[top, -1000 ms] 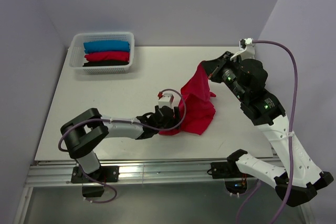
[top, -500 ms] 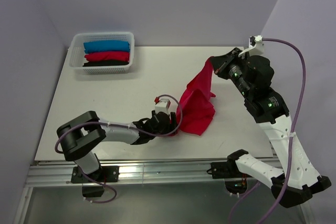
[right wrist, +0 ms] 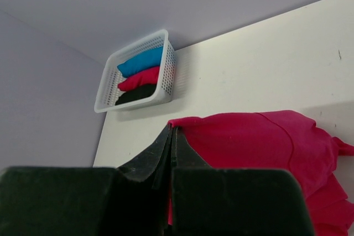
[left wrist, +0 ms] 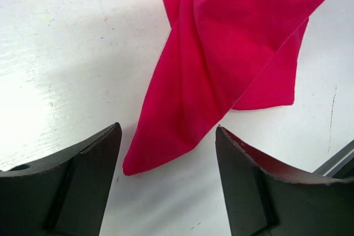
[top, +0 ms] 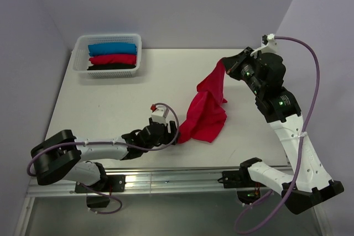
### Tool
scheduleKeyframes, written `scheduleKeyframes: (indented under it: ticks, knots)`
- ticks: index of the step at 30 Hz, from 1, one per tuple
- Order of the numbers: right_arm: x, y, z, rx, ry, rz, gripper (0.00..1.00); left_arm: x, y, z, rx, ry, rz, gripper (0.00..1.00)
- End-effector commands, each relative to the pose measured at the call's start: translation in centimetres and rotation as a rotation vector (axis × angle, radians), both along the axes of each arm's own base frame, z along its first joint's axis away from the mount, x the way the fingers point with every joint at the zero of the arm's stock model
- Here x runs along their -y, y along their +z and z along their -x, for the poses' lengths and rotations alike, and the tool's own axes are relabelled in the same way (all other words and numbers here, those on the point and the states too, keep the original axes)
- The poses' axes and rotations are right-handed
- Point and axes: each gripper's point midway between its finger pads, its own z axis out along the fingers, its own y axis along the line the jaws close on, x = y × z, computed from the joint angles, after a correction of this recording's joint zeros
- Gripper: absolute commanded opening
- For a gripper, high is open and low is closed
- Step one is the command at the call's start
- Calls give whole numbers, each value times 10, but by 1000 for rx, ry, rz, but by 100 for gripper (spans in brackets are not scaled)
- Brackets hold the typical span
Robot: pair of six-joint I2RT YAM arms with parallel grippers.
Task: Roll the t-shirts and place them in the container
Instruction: Flatten the tshirt
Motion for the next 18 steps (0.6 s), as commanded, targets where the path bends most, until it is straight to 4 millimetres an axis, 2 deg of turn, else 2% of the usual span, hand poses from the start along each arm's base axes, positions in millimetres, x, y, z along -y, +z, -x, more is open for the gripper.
scheduleKeyframes:
  ticks: [1,5,6,7,8,10,14,18]
  knots:
    - [-2,21,-1,61,22,-32,0,-6,6,2,31,-5,-10,74]
    - [4,19,-3,55,8,-34,0,-14,-3,1,11,21,-55,69]
    - [4,17,-3,53,8,-32,0,-22,-16,3,-18,35,-117,68]
    - [5,18,-2,54,8,-33,0,-25,-19,1,-25,56,-142,67]
    - [6,18,-1,54,8,-32,0,-21,-17,-3,-30,65,-147,65]
    - [9,17,-2,54,0,-33,0,-23,-30,1,-65,60,-192,64]
    - [11,14,-2,50,-2,-38,0,-20,-39,4,-89,43,-191,63]
    - [11,8,-4,38,-1,-34,0,-15,-34,9,-85,14,-142,63]
